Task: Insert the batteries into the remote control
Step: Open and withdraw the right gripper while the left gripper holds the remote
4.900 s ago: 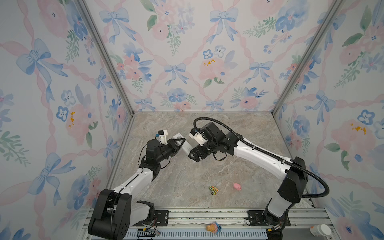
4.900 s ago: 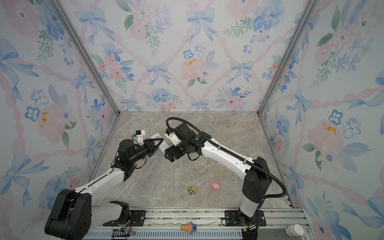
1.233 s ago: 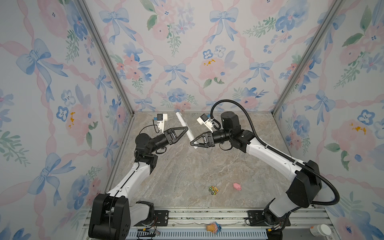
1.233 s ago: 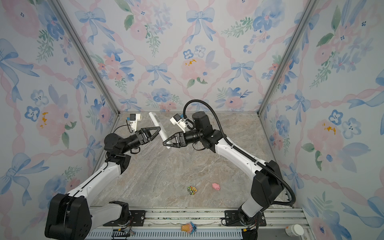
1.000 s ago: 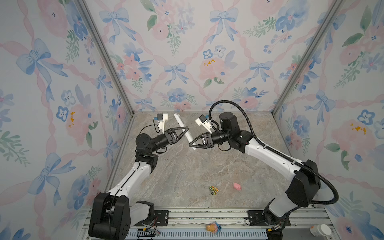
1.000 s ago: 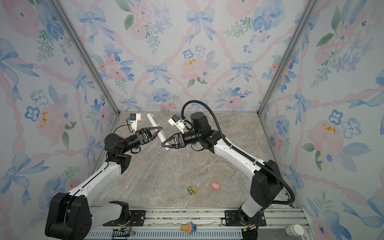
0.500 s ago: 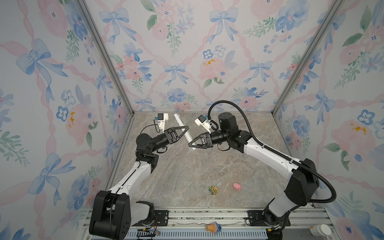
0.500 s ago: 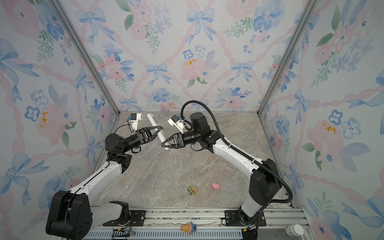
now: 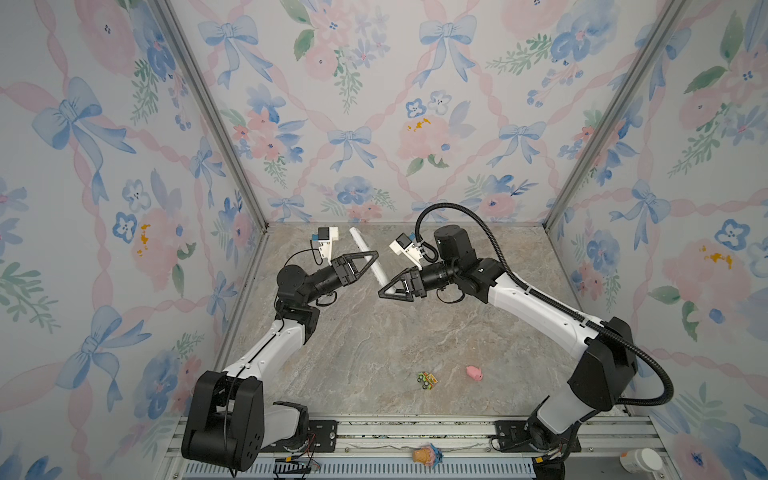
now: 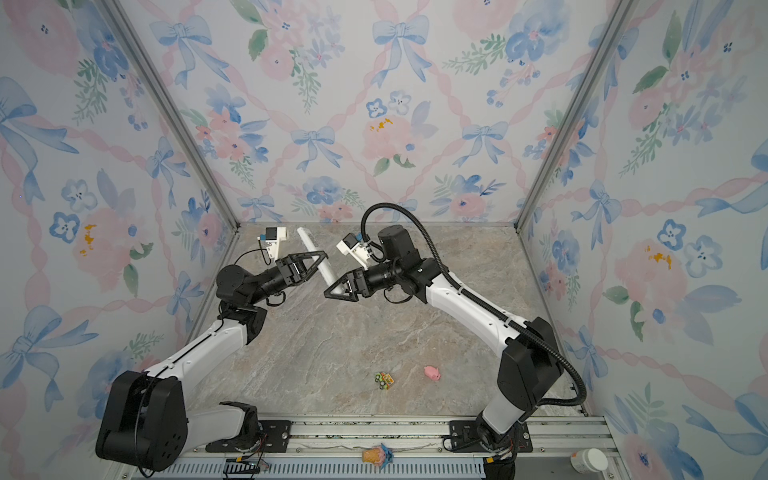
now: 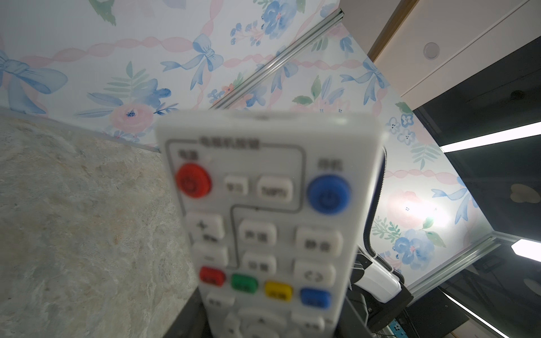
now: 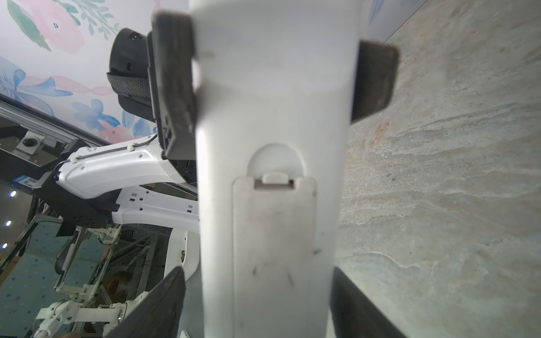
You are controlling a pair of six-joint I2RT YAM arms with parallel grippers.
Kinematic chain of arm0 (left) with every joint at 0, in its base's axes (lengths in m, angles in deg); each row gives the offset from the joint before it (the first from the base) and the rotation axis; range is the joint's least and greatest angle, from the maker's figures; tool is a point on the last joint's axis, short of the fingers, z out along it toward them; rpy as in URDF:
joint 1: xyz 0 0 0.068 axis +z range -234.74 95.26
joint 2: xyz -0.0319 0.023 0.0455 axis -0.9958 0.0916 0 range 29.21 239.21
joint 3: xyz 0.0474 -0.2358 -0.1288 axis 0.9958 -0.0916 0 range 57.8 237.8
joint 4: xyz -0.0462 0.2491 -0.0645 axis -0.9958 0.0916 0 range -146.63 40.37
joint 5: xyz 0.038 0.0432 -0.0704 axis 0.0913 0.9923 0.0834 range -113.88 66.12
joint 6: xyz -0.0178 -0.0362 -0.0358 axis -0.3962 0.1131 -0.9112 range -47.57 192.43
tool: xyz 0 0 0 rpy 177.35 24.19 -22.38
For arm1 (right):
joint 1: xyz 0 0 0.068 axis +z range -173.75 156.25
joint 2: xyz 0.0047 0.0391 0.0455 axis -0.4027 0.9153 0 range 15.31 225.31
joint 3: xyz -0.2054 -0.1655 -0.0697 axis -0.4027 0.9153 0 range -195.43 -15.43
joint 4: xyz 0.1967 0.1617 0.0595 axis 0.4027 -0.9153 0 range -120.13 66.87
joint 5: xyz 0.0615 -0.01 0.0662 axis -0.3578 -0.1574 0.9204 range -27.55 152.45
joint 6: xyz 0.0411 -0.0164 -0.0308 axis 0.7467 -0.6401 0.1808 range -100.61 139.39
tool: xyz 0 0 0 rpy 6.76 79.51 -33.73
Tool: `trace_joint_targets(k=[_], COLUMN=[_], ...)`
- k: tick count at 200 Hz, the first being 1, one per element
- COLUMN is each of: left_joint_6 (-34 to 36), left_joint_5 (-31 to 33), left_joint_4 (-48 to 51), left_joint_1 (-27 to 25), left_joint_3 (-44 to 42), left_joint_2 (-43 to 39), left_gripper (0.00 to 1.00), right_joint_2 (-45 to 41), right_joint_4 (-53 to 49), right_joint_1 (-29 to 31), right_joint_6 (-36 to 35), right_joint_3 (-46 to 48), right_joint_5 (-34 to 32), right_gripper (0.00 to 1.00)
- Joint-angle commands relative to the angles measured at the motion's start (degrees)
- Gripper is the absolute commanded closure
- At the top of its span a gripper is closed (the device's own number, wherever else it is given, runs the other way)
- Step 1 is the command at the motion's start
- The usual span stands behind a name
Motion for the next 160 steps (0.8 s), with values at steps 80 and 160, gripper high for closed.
trace_joint_targets(k=[80, 160], left_joint_6=[9.01, 18.66], left_joint_5=[7.0, 14.86], left_joint_4=[12.25, 36.85], left_joint_1=[1.12, 1.74], left_joint_3=[1.01, 4.64], left_joint_2=[-1.69, -4.09], left_gripper=[1.0, 1.0], right_joint_2=[-2.61, -7.12], right_joint_4=[-17.88, -23.88], right_joint_1=[-0.7, -0.8], right_joint_6=[-14.73, -18.62], right_joint_3=[-5.87, -4.3], right_joint_5=[-19.94, -37.14], right_gripper=[0.03, 0.03])
